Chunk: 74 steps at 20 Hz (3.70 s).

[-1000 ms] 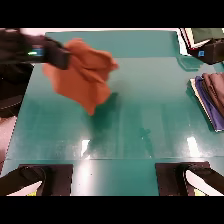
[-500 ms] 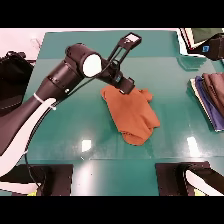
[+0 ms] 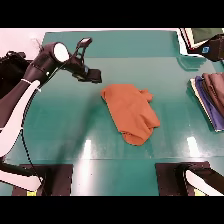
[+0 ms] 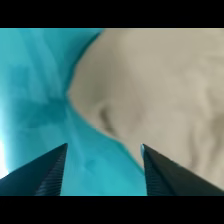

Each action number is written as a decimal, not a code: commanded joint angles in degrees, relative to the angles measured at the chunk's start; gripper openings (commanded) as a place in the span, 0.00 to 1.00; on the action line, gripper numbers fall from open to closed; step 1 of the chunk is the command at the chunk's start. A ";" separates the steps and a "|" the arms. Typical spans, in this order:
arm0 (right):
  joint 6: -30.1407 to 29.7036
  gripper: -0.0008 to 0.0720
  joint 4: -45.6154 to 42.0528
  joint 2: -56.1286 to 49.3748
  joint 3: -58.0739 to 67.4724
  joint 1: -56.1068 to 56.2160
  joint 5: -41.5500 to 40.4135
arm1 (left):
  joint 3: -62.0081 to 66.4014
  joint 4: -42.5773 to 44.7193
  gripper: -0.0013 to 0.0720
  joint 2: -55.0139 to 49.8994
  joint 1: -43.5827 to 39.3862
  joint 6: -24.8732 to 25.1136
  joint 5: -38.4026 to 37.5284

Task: Fold the shirts.

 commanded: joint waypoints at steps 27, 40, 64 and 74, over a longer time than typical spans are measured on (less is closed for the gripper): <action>-6.19 0.70 25.20 -15.76 -57.72 -2.89 -16.85 | 4.63 -13.55 0.05 -11.15 -0.09 10.10 6.75; -5.31 0.03 12.00 2.43 -17.46 -3.30 -2.73 | 13.94 -7.10 0.05 18.91 1.95 15.12 4.76; 1.97 0.03 -6.64 -12.59 4.00 6.19 11.89 | -9.35 -3.87 0.70 15.50 -8.11 10.08 -3.02; 1.92 0.03 -6.99 -12.66 4.02 6.21 10.34 | -33.20 -15.21 0.69 17.11 4.31 6.01 8.44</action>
